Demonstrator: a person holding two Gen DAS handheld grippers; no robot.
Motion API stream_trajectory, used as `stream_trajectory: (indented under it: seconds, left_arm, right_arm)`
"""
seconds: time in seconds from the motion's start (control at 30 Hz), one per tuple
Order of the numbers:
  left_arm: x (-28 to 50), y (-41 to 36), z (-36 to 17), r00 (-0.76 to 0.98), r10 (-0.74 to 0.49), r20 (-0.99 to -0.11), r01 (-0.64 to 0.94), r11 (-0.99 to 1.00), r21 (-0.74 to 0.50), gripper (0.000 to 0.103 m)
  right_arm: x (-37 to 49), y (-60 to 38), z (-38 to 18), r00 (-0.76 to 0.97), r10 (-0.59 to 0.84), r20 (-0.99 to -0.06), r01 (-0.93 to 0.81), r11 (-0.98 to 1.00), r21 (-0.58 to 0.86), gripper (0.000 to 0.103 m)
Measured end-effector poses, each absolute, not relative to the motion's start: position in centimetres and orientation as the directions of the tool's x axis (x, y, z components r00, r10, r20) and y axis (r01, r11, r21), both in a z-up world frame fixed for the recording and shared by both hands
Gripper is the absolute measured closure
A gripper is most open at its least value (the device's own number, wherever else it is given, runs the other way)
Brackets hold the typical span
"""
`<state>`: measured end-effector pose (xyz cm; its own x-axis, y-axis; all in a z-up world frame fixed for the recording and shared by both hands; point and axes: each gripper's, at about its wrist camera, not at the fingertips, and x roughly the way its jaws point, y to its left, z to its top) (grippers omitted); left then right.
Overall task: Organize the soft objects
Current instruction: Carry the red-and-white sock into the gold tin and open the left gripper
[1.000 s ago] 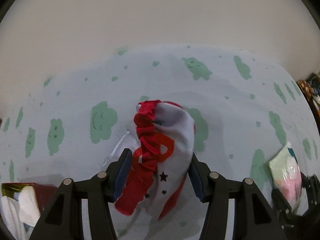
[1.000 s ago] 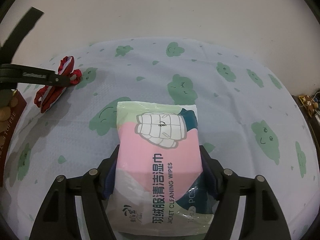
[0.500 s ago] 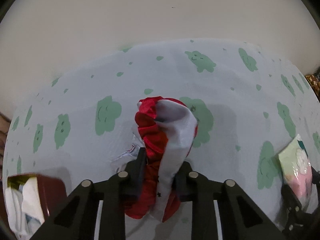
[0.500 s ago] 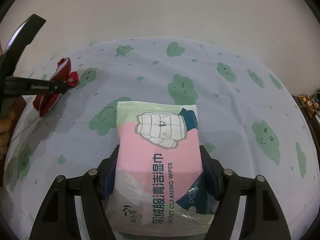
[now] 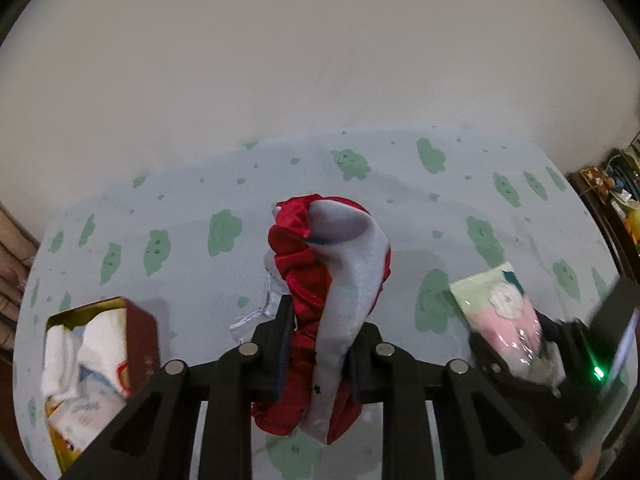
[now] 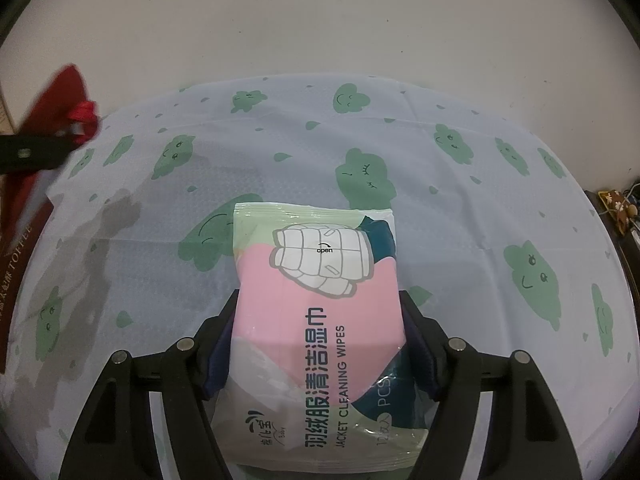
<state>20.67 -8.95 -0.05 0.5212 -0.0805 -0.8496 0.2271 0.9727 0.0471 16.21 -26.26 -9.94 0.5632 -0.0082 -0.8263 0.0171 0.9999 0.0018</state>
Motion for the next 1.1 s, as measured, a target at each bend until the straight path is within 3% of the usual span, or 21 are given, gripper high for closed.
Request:
stream_trajectory:
  seconds: [0.43, 1.1]
  left_arm:
    - [15.4, -3.5, 5.0, 0.572, -0.080, -0.816, 0.180, 0.983, 0.030, 0.081]
    - [12.8, 13.5, 8.6, 0.603, 0.140, -0.785, -0.157, 0.986, 0.055, 0.081]
  right_arm:
    - [16.3, -26.0, -9.8, 0.565, -0.014, -0.825, 0.012, 1.000, -0.009, 0.037]
    - [16.3, -26.0, -9.8, 0.564, -0.013, -0.825, 0.012, 1.000, -0.008, 0.036]
